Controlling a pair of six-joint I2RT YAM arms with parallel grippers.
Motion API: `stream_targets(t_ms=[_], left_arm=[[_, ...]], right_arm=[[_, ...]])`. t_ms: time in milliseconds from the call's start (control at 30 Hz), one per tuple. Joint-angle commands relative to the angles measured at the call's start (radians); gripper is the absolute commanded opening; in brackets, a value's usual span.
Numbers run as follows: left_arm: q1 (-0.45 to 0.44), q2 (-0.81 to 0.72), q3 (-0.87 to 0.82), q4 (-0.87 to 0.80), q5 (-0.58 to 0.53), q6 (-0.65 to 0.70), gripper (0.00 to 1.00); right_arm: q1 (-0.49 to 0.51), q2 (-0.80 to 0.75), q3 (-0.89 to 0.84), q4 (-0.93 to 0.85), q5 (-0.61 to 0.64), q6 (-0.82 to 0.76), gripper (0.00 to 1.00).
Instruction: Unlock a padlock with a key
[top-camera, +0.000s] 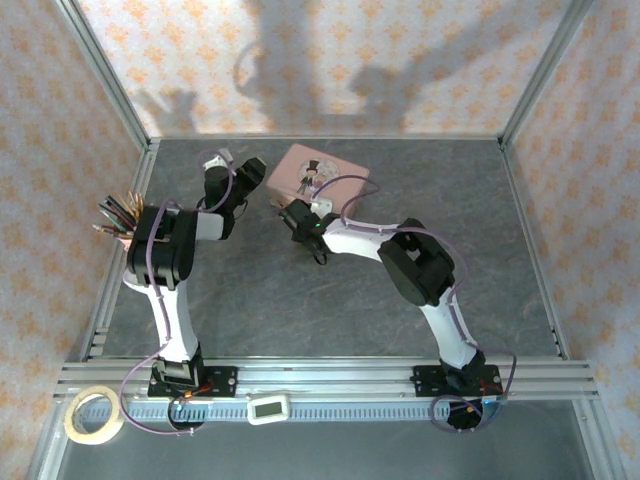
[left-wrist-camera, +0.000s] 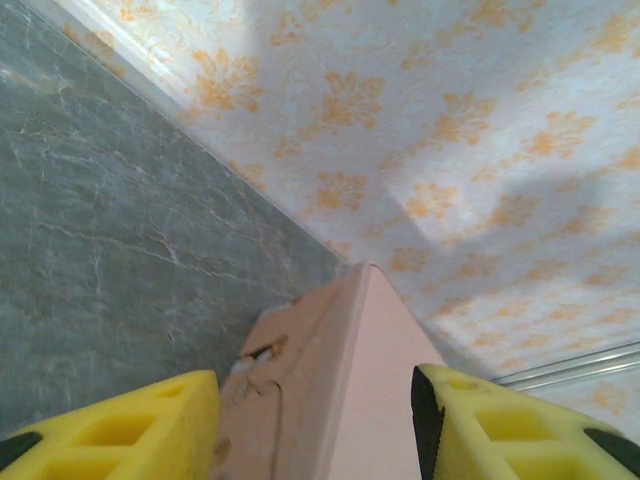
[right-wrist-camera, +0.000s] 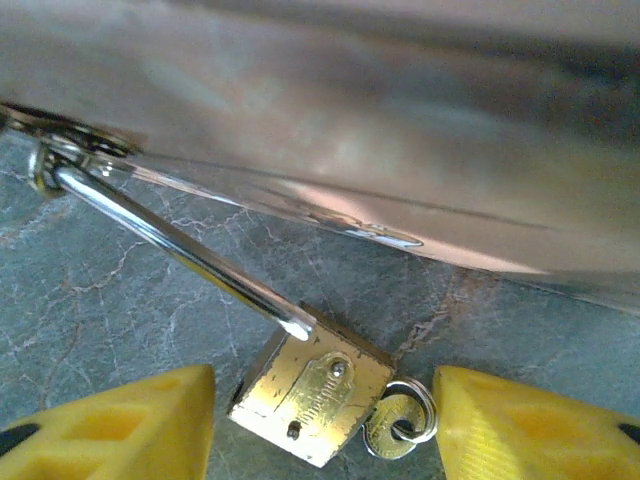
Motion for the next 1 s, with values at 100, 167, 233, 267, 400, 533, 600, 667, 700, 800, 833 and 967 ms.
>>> stream_targets(t_ms=[100,167,233,267,400,533,600,667,700,800,833,967], left_arm=[[-0.013,0.099,0.093,-0.105,0.076,0.080,0.51],[-0.025,0.109,0.093,-0.103,0.087,0.087,0.51],[-0.041,0.112,0.086,-0.101,0.097,0.088,0.51],[-0.049,0.112,0.076,-0.091,0.101,0.085,0.51],[-0.075,0.085,0.006,-0.037,0.106,0.062,0.50],[-0.104,0.054,-0.096,0.066,0.118,0.000,0.49],[-0.117,0.038,-0.136,0.110,0.118,-0.024,0.48],[-0.123,0.031,-0.161,0.131,0.115,-0.036,0.48],[-0.124,0.028,-0.169,0.138,0.115,-0.039,0.48],[-0.124,0.023,-0.173,0.136,0.115,-0.040,0.48],[-0.124,0.021,-0.171,0.129,0.116,-0.037,0.48],[-0.122,0.018,-0.164,0.109,0.109,-0.026,0.48]], right_arm=[[-0.019,0.039,-0.016,-0.002,0.075,0.007,0.51],[-0.028,0.026,-0.040,0.011,0.069,-0.001,0.46],[-0.037,0.010,-0.062,0.017,0.071,-0.016,0.44],[-0.042,0.001,-0.074,0.021,0.070,-0.028,0.44],[-0.068,-0.045,-0.123,0.052,0.032,-0.076,0.48],[-0.093,-0.066,-0.139,0.050,0.006,-0.105,0.56],[-0.099,-0.074,-0.148,0.053,0.002,-0.106,0.58],[-0.099,-0.082,-0.159,0.064,0.000,-0.103,0.58],[-0.101,-0.082,-0.161,0.067,0.002,-0.101,0.58],[-0.104,-0.070,-0.156,0.046,0.017,-0.093,0.54],[-0.104,-0.070,-0.161,0.043,0.021,-0.092,0.52],[-0.104,-0.098,-0.201,0.065,0.018,-0.105,0.39]])
